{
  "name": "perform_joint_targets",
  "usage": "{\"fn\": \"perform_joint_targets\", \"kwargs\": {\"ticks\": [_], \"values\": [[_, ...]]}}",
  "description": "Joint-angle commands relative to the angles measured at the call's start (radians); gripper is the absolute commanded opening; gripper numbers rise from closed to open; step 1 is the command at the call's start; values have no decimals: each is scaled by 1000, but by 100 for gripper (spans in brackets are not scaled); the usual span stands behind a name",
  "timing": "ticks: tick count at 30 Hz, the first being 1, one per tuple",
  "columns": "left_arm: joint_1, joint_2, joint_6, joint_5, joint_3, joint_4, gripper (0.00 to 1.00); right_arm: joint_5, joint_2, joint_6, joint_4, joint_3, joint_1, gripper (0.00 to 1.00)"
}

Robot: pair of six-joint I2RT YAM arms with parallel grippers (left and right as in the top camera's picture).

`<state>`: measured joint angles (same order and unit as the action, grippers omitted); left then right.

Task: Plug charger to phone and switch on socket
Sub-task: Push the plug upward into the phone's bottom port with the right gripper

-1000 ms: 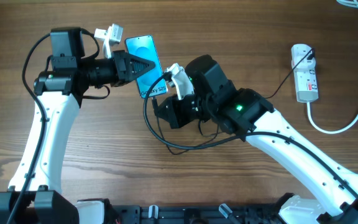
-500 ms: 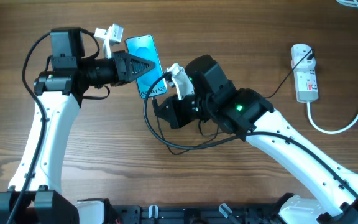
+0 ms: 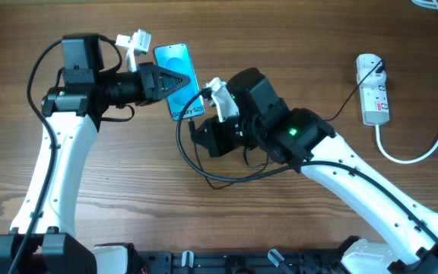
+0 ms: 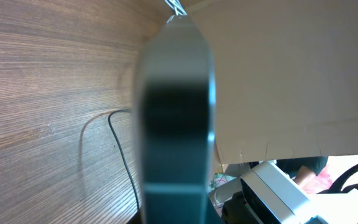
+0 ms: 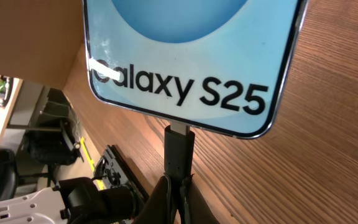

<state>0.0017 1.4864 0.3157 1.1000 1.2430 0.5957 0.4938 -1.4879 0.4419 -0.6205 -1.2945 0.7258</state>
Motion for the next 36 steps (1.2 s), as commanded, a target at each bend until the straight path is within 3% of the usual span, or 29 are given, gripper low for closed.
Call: {"fn": "perform_joint_targets", "kwargs": {"ticks": [1,23,36], "values": [[-4,-20,-24,28,4,-4,4,31,-12,6,10,-7,0,4],[-4,-20,-25,28,4,-3,4,-8,-12,7,79,-7,0,4],[-5,-20,-103,37,4,4,4,-8,-12,2,84,-7,0,4]]}}
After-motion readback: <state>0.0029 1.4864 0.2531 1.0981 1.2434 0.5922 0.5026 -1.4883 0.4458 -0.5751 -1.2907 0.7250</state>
